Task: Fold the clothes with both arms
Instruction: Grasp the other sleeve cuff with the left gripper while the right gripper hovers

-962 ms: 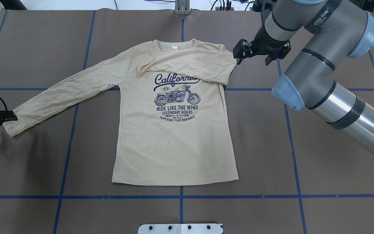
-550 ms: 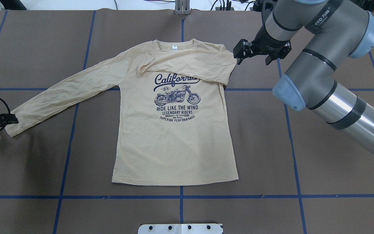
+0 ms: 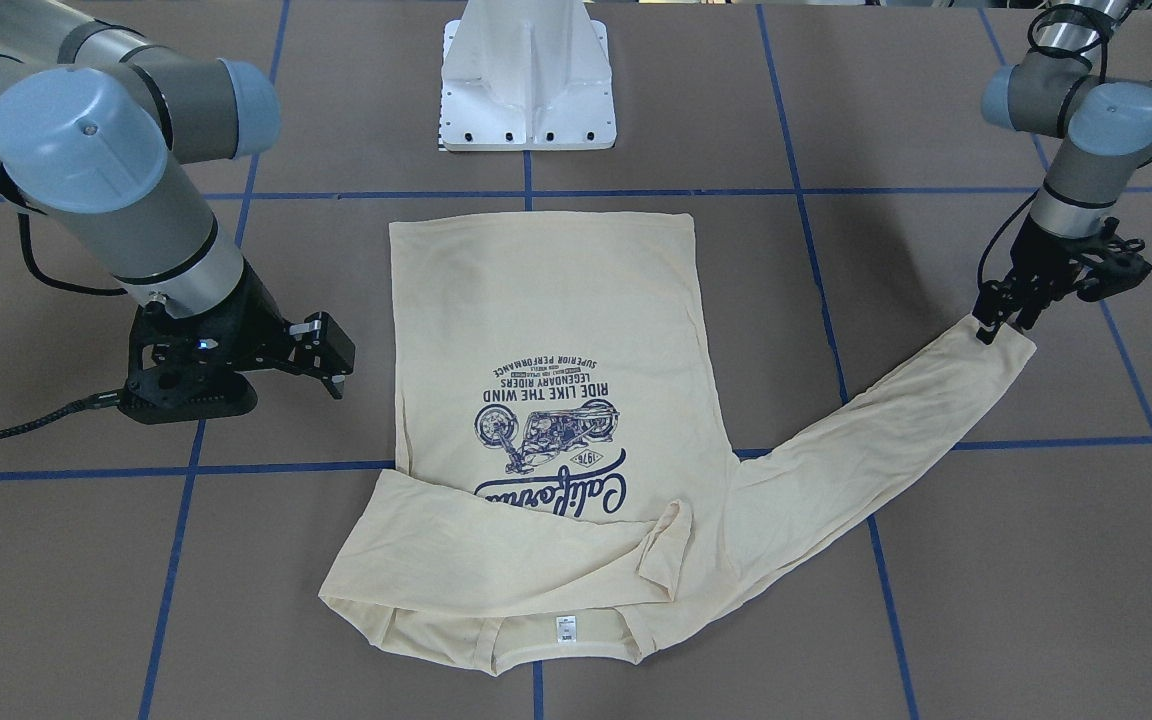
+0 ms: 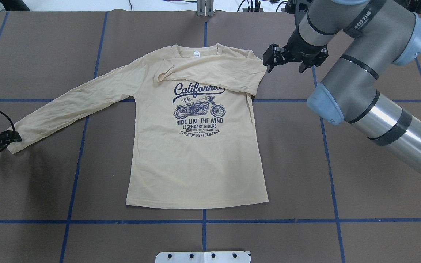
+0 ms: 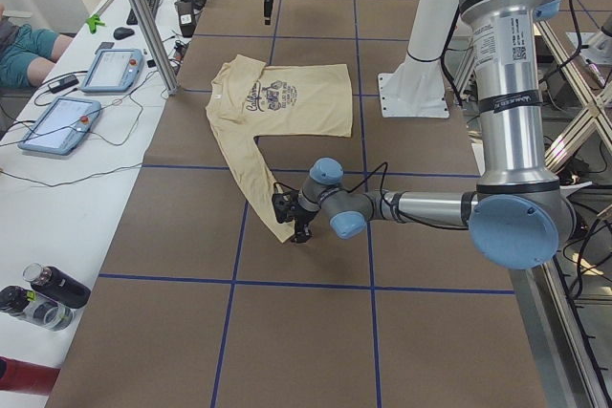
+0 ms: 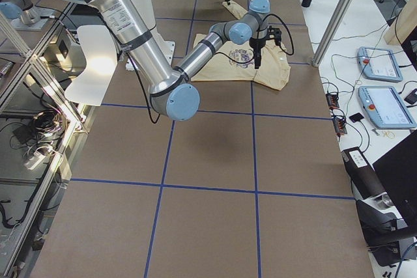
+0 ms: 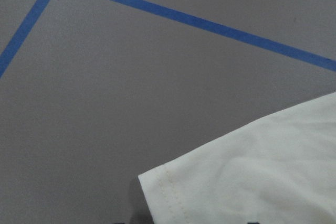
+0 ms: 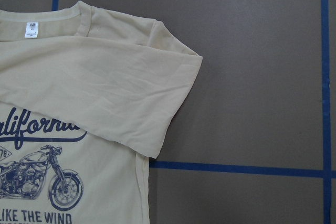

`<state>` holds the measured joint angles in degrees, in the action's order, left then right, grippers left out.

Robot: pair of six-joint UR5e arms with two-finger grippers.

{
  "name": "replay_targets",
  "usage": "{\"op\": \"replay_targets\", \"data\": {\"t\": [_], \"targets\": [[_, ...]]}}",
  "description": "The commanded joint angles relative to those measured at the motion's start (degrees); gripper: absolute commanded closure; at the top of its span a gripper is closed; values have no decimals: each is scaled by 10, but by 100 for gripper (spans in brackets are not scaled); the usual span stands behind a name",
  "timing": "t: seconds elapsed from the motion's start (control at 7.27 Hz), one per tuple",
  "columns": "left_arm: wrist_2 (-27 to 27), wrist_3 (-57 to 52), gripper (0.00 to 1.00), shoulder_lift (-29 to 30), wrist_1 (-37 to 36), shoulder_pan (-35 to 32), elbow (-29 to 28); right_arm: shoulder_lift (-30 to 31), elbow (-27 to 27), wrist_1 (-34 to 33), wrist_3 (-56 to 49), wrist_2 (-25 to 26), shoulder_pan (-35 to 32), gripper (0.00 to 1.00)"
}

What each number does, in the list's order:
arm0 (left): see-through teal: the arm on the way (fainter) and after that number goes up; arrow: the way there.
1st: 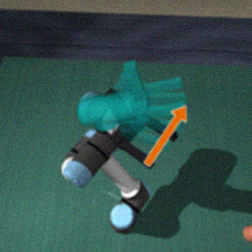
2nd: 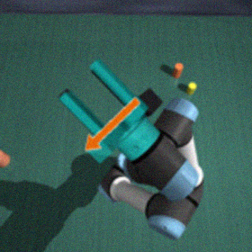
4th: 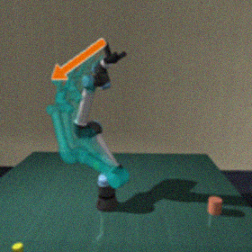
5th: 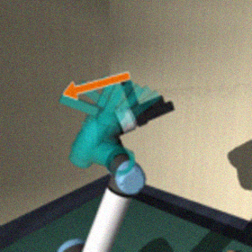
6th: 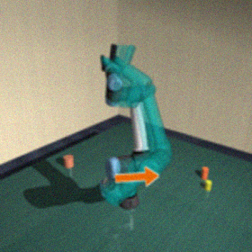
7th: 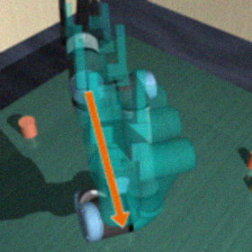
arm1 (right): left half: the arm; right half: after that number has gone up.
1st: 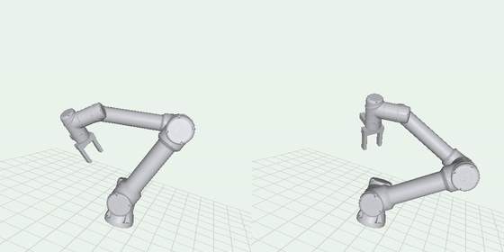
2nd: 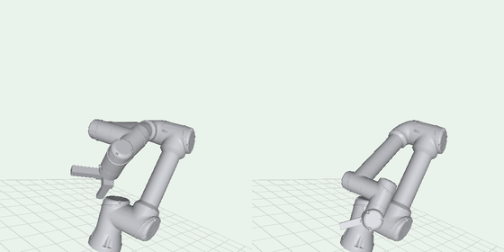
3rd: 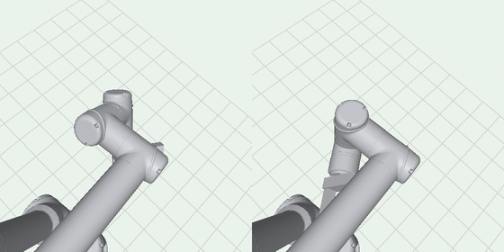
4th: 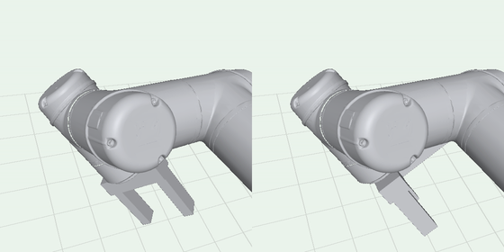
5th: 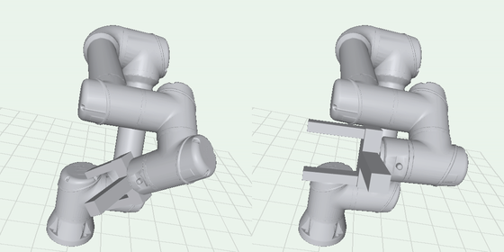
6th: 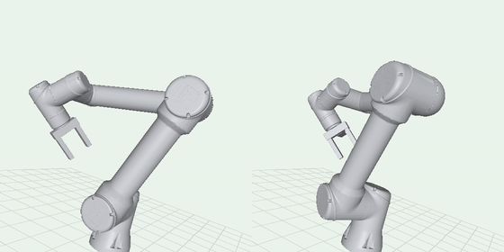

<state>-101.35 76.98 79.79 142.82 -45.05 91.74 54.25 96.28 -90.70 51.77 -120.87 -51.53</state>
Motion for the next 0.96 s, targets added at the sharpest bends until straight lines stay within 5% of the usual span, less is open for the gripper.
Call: {"op": "replay_targets", "data": {"t": [0.0,0.41,0.82], "targets": [[0,0,100,0,0,0,2,1,1,0,0,-1,-1,1],[-20,0,100,-1,-4,-1,22,16,15,-1,-1,-2,-3,1],[-97,1,100,-2,-5,-11,51,24,19,0,-1,-4,-3,1]]}}
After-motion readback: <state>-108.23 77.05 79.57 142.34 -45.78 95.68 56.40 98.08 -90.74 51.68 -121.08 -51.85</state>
